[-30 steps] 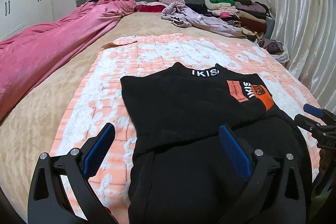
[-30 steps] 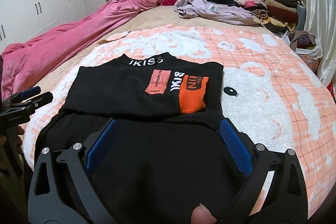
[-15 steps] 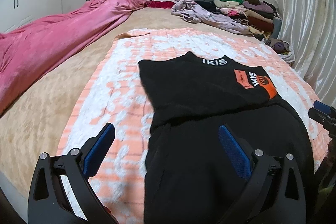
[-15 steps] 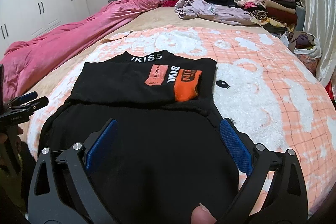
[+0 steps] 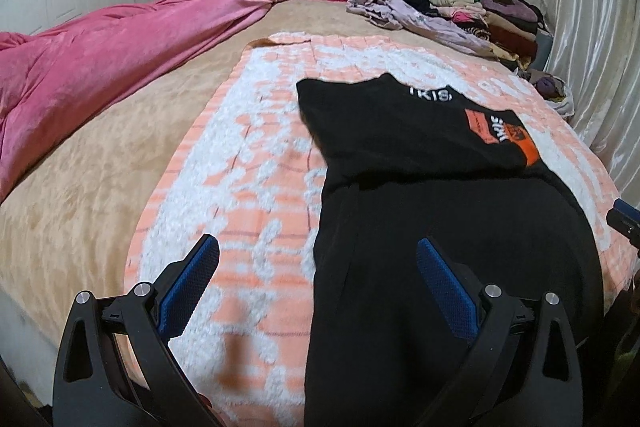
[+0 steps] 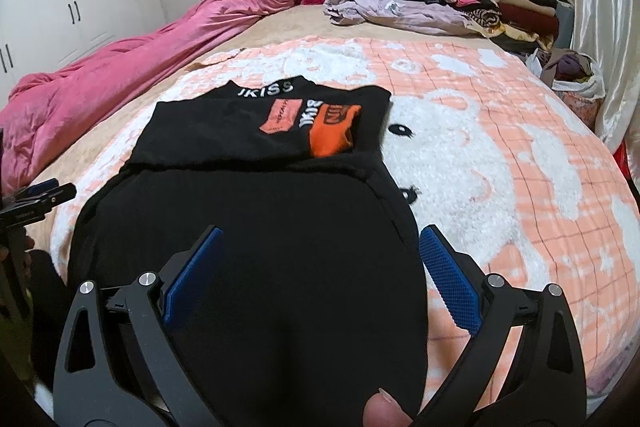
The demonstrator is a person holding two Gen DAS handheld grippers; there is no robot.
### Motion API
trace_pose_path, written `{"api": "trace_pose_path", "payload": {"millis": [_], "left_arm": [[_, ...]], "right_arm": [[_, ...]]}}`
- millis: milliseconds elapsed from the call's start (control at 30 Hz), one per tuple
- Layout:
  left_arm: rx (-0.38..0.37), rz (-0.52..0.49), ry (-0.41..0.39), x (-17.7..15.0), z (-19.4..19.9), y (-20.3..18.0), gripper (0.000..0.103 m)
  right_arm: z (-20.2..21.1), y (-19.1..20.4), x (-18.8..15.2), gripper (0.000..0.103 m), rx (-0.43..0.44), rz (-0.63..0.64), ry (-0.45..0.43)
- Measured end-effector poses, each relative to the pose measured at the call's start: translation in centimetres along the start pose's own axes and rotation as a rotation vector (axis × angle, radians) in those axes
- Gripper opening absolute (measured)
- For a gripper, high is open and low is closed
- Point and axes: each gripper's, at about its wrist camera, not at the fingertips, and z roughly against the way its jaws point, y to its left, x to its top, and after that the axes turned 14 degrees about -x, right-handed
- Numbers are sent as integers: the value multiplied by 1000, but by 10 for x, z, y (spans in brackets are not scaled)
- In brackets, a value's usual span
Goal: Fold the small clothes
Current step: 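Close both grippers on the hem of the black shirt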
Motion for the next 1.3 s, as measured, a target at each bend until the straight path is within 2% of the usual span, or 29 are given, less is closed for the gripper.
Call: {"api": "trace_pose_path", "payload": {"millis": [200, 367, 833, 867, 900, 933, 1033, 1133, 1200, 1267, 1300], "left_arm": [[-2, 27, 24, -16, 5, 10, 98], [-36, 57, 51, -32, 6, 15, 98], [-98, 81, 93, -63, 9, 8, 96], [-109, 89, 99, -65, 9, 8, 92], [-116, 94, 104, -67, 8, 8, 83], [-123, 99, 111, -69, 7, 8, 81], [-132, 105, 127, -73, 4, 7, 80], [-146, 103, 135, -75, 3, 4, 72], [-152, 97, 146, -76, 1, 2, 64], [-160, 101, 156, -77, -2, 1, 59], [-159, 101, 159, -78, -3, 1, 59]], "right_arm": [[3, -10, -14, 92, -8, -2, 21], [3, -16, -26, 92, -15, -1, 45], [8, -37, -70, 92, -28, 0, 131], [8, -37, -72, 92, -24, 1, 137], [7, -39, -74, 92, -18, -1, 144], [5, -40, -77, 92, -12, -4, 153], [0, -42, -82, 92, -4, -7, 179], [-6, -43, -83, 87, 2, -14, 197], [-10, -44, -83, 80, 12, -20, 207], [-13, -42, -84, 66, 28, -11, 219], [-15, -41, -85, 63, 30, -2, 224]]}}
